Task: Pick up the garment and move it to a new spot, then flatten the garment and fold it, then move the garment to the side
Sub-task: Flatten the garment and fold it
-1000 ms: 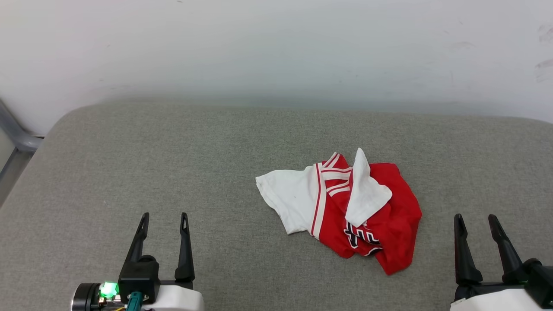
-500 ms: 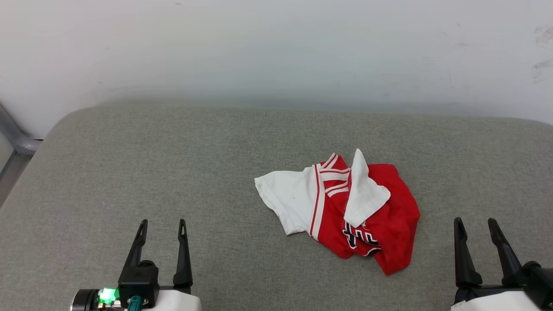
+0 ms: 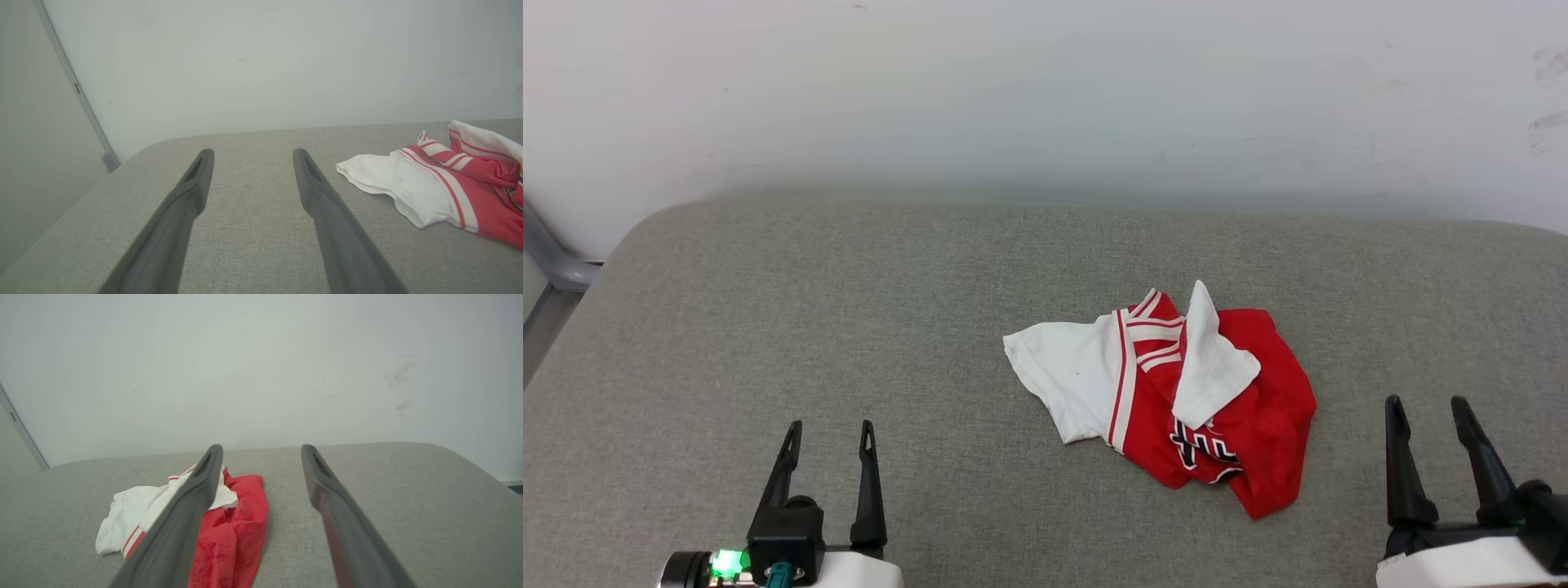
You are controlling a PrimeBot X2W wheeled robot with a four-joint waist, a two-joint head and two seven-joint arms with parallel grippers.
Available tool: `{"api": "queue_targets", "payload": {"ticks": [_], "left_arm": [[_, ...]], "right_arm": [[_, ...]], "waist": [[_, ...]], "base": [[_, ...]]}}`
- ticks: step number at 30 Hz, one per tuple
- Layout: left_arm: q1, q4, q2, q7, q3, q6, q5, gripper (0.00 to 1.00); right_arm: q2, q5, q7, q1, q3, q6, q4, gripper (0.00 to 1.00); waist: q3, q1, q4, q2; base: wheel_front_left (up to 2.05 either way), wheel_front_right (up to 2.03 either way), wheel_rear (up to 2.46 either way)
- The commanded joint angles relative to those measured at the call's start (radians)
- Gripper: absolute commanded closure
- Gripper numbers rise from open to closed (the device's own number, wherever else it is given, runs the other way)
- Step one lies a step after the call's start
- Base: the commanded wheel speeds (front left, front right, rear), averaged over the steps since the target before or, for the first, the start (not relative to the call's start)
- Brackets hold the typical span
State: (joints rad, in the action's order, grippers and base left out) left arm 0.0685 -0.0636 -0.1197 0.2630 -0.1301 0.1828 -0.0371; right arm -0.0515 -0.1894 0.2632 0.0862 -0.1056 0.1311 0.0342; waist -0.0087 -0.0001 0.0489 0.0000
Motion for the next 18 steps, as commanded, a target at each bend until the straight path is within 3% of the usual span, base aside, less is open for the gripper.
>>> {"api": "queue_targets", "payload": {"ticks": [1, 8, 13, 18], "left_arm": [[0.006, -0.002, 0.001, 0.003, 0.001, -0.004, 0.007, 0.0], [-0.014, -0.004, 0.014, 0.003, 0.001, -0.014, 0.013, 0.0], [-0.034, 0.001, 0.02, 0.003, 0.0, -0.017, 0.017, 0.0], [-0.055, 0.001, 0.025, 0.003, -0.003, -0.021, 0.019, 0.0]], "right_arm": [[0.002, 0.013, 0.002, -0.025, 0.001, -0.001, -0.012, 0.0], [-0.014, 0.084, 0.002, -0.186, 0.011, -0.001, -0.082, 0.0], [-0.117, 0.07, 0.002, -0.355, 0.118, -0.001, -0.047, 0.0], [-0.231, -0.009, -0.051, -0.52, 0.297, -0.001, 0.074, 0.0]], "waist": [[0.001, 0.0001, 0.0, 0.0], [0.018, 0.0001, 0.007, 0.0], [0.055, 0.0001, 0.011, 0.0], [0.087, 0.0001, 0.021, 0.0]], "base": [[0.0, 0.0, 0.0], [0.0, 0.0, 0.0], [0.0, 0.0, 0.0], [0.0, 0.0, 0.0]]}}
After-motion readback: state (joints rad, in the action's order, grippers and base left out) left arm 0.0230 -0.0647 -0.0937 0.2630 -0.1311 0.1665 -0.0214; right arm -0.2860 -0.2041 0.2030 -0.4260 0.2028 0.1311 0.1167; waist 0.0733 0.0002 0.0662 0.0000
